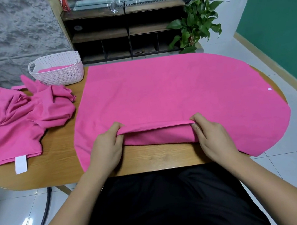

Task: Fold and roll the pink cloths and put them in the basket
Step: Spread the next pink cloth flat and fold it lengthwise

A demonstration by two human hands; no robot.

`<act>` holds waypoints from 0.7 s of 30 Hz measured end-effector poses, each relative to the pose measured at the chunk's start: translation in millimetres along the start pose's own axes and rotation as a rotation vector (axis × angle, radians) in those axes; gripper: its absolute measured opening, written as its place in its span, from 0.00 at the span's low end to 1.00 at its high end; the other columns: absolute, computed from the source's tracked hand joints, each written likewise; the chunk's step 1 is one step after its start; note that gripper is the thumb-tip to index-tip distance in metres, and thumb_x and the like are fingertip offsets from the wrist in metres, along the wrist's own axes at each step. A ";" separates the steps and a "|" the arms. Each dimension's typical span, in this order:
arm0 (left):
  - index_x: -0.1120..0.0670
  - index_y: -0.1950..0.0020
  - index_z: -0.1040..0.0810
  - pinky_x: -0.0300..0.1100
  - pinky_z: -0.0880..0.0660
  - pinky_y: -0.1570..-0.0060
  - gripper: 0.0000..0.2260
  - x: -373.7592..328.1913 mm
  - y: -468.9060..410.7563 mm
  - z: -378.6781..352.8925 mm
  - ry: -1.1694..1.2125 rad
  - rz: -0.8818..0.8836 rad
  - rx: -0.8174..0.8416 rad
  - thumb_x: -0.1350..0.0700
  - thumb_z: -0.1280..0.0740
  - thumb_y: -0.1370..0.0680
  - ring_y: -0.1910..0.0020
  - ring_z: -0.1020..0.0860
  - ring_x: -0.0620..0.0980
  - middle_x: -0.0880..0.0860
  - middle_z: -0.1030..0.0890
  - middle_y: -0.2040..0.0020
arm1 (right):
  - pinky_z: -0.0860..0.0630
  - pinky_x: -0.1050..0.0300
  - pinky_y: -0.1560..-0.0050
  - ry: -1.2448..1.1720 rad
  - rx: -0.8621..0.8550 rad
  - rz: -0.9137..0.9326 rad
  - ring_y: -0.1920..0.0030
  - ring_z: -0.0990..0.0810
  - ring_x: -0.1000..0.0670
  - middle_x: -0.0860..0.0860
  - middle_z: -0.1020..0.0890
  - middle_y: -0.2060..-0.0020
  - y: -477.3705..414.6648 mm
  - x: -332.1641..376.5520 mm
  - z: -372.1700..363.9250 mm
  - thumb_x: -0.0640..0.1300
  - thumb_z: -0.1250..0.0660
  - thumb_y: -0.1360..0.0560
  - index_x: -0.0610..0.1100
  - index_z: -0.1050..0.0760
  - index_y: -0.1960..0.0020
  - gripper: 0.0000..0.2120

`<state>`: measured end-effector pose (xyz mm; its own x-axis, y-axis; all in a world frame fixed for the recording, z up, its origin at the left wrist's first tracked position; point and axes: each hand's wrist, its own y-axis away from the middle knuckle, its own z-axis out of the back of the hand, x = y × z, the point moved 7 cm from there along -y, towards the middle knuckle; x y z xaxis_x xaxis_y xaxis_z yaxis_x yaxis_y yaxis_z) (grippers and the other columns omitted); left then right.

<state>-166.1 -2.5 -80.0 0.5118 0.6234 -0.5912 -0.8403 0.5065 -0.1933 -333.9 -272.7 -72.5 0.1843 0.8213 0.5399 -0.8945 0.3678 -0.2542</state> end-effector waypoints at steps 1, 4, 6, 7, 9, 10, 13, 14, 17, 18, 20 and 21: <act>0.48 0.47 0.28 0.56 0.23 0.58 0.04 0.3 -0.4 1.4 -0.003 0.012 0.010 0.57 0.38 0.18 0.60 0.20 0.61 0.54 0.19 0.64 | 0.28 0.42 0.63 -0.012 0.018 -0.013 0.63 0.23 0.35 0.48 0.26 0.69 -1.4 -0.2 -0.8 0.49 0.42 0.14 0.48 0.32 0.45 0.05; 0.49 0.46 0.29 0.58 0.23 0.56 0.01 5.1 -1.3 4.1 0.006 0.063 0.072 0.54 0.39 0.17 0.59 0.21 0.63 0.57 0.20 0.63 | 0.29 0.42 0.62 -0.046 0.084 -0.028 0.63 0.23 0.36 0.49 0.27 0.71 -1.9 1.7 -3.8 0.49 0.42 0.13 0.49 0.33 0.47 0.05; 0.51 0.47 0.28 0.59 0.24 0.52 0.08 5.6 -2.8 5.6 0.043 0.094 0.111 0.48 0.41 0.19 0.56 0.22 0.64 0.57 0.19 0.61 | 0.28 0.42 0.60 -0.069 0.156 -0.037 0.62 0.23 0.38 0.51 0.27 0.70 -2.0 1.8 -6.4 0.50 0.42 0.13 0.50 0.33 0.48 0.06; 0.53 0.47 0.26 0.58 0.25 0.49 0.11 5.3 -3.1 5.2 0.059 0.108 0.142 0.47 0.41 0.18 0.53 0.22 0.64 0.58 0.17 0.57 | 0.28 0.43 0.58 -0.095 0.200 -0.040 0.62 0.23 0.41 0.52 0.26 0.69 -2.3 1.1 -7.8 0.51 0.42 0.13 0.50 0.32 0.49 0.07; 0.59 0.42 0.21 0.52 0.29 0.43 0.15 4.1 -1.6 0.9 0.076 0.127 0.237 0.48 0.38 0.15 0.46 0.23 0.56 0.58 0.15 0.45 | 0.28 0.47 0.54 -0.168 0.303 -0.038 0.63 0.24 0.51 0.53 0.24 0.67 -2.2 2.5 -10.9 0.51 0.40 0.13 0.50 0.30 0.51 0.09; 0.59 0.42 0.20 0.51 0.29 0.43 0.15 4.8 -0.6 -2.1 0.065 0.126 0.294 0.48 0.38 0.14 0.46 0.23 0.53 0.56 0.15 0.43 | 0.28 0.50 0.55 -0.190 0.351 -0.031 0.63 0.26 0.54 0.53 0.24 0.66 -2.0 4.3 -12.6 0.51 0.40 0.13 0.51 0.30 0.53 0.10; 0.54 0.48 0.23 0.52 0.26 0.48 0.12 4.8 -5.7 0.6 -0.045 0.065 0.340 0.46 0.38 0.15 0.49 0.20 0.58 0.55 0.15 0.53 | 0.31 0.52 0.57 -0.181 0.377 -0.007 0.64 0.27 0.53 0.53 0.26 0.67 -6.8 8.9 -14.0 0.50 0.39 0.13 0.51 0.31 0.55 0.11; 0.53 0.51 0.26 0.53 0.26 0.52 0.11 5.5 -12.2 5.3 -0.084 0.043 0.301 0.46 0.37 0.16 0.52 0.20 0.61 0.56 0.16 0.57 | 0.31 0.49 0.57 -0.153 0.349 0.003 0.65 0.27 0.52 0.53 0.26 0.68 -11.6 9.7 -13.2 0.50 0.40 0.13 0.50 0.31 0.54 0.11; 0.50 0.55 0.30 0.55 0.26 0.58 0.10 0.3 -37.1 19.1 -0.180 -0.048 0.141 0.48 0.38 0.16 0.54 0.21 0.64 0.58 0.19 0.59 | 0.28 0.44 0.57 -0.046 0.194 0.056 0.61 0.21 0.42 0.50 0.22 0.66 -36.7 13.7 -5.7 0.52 0.41 0.13 0.50 0.29 0.50 0.09; 0.51 0.54 0.28 0.56 0.26 0.57 0.09 -0.9 -46.6 22.1 -0.191 -0.078 0.085 0.48 0.39 0.17 0.54 0.21 0.64 0.58 0.19 0.58 | 0.27 0.43 0.58 -0.017 0.139 0.081 0.59 0.20 0.39 0.48 0.21 0.64 -47.6 14.8 -3.3 0.52 0.41 0.14 0.49 0.29 0.49 0.09; 0.54 0.48 0.23 0.57 0.25 0.52 0.08 3.7 -66.0 23.6 -0.184 -0.111 -0.006 0.52 0.39 0.17 0.50 0.21 0.63 0.57 0.21 0.52 | 0.24 0.42 0.57 0.050 0.062 0.106 0.55 0.20 0.37 0.46 0.19 0.60 -71.2 12.9 -3.5 0.54 0.42 0.14 0.49 0.30 0.48 0.10; 0.56 0.45 0.22 0.57 0.24 0.48 0.07 7.8 -76.5 21.8 -0.176 -0.114 -0.030 0.54 0.37 0.17 0.48 0.21 0.63 0.57 0.21 0.49 | 0.23 0.41 0.56 0.094 0.035 0.107 0.54 0.19 0.36 0.46 0.19 0.57 -83.3 10.9 -5.6 0.55 0.43 0.14 0.50 0.30 0.48 0.11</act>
<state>-93.9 -23.4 -52.8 0.6253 0.6586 -0.4187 -0.7785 0.5635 -0.2762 -255.1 -291.9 -49.9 0.1228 0.8930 0.4330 -0.9244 0.2617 -0.2776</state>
